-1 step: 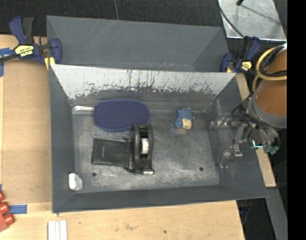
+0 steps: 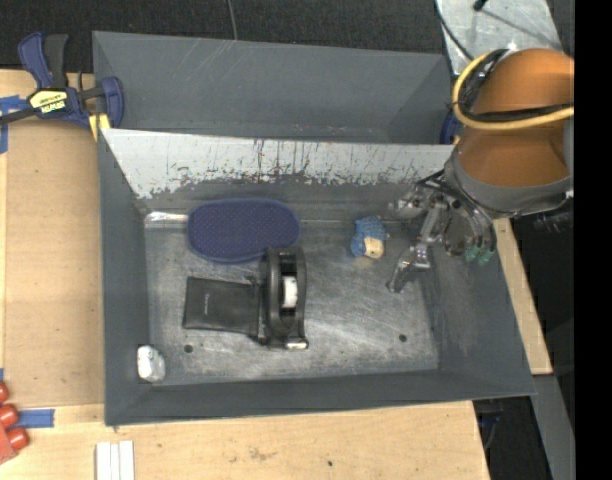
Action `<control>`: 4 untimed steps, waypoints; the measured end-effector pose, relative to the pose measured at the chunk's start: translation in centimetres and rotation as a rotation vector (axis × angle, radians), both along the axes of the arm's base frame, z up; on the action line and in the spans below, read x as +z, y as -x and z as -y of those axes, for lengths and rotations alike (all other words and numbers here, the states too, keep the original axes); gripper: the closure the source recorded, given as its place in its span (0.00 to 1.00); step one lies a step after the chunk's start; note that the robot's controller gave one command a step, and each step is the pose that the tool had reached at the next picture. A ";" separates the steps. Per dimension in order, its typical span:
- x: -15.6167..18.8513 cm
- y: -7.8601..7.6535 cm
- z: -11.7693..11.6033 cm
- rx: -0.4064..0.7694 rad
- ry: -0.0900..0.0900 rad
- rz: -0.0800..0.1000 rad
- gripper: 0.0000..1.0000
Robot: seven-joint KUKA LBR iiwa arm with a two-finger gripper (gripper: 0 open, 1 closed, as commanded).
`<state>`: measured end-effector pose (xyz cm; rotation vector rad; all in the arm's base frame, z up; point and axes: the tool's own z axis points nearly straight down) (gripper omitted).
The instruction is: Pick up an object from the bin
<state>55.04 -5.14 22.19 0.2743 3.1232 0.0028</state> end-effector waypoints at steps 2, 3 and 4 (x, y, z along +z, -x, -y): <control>-14.8 -6.3 3.7 -0.031 0.003 -0.003 0.00; -14.5 -6.4 3.6 -0.029 0.003 0.000 1.00; 0.4 2.2 5.7 0.141 0.005 0.002 1.00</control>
Offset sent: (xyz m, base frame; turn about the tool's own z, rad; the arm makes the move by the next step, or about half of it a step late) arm 0.0573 0.0000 -0.0335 0.1758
